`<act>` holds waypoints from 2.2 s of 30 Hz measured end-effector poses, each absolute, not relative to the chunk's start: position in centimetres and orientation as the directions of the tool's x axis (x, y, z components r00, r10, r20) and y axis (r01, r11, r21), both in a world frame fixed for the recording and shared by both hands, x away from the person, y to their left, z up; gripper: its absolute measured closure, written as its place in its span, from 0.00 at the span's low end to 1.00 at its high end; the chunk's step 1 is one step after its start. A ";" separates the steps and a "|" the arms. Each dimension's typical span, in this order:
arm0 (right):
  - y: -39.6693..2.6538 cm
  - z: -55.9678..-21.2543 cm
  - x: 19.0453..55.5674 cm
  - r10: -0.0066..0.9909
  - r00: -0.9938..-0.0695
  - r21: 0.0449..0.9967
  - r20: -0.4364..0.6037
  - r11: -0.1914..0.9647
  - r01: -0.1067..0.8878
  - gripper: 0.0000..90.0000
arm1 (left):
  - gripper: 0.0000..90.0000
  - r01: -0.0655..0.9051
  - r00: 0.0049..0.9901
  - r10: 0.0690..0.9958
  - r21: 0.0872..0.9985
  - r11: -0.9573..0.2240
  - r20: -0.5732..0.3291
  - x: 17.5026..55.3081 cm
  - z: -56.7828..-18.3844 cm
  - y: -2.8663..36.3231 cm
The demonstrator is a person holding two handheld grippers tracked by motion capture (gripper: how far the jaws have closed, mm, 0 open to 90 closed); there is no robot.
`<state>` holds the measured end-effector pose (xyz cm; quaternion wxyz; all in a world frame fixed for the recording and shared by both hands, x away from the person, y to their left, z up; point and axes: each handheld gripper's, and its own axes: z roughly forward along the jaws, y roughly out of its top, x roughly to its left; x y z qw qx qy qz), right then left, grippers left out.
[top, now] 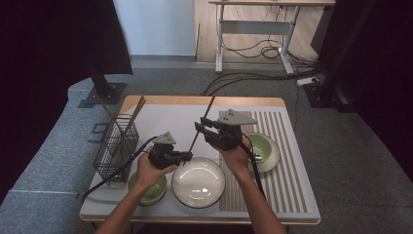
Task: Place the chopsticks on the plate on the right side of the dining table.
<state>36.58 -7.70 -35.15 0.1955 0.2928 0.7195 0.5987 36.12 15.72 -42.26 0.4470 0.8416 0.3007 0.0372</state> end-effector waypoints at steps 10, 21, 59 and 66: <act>-7.9 -35.2 37.0 0.670 -0.740 0.969 0.052 0.144 0.199 0.74 | 0.96 0.459 0.831 0.524 0.762 -0.456 -0.187 35.8 -41.9 16.1; -8.8 -35.8 37.2 0.680 -0.733 0.950 0.001 0.228 0.213 0.65 | 0.96 0.471 0.838 0.507 0.737 -0.485 -0.202 36.2 -41.5 16.7; -9.3 -37.1 37.9 0.684 -0.730 0.932 -0.018 0.275 0.235 0.64 | 0.96 0.450 0.867 0.458 0.703 -0.551 -0.196 36.1 -41.7 16.7; -9.5 -37.1 37.8 0.685 -0.729 0.933 -0.015 0.272 0.236 0.64 | 0.96 0.446 0.869 0.455 0.710 -0.546 -0.196 35.9 -41.6 16.7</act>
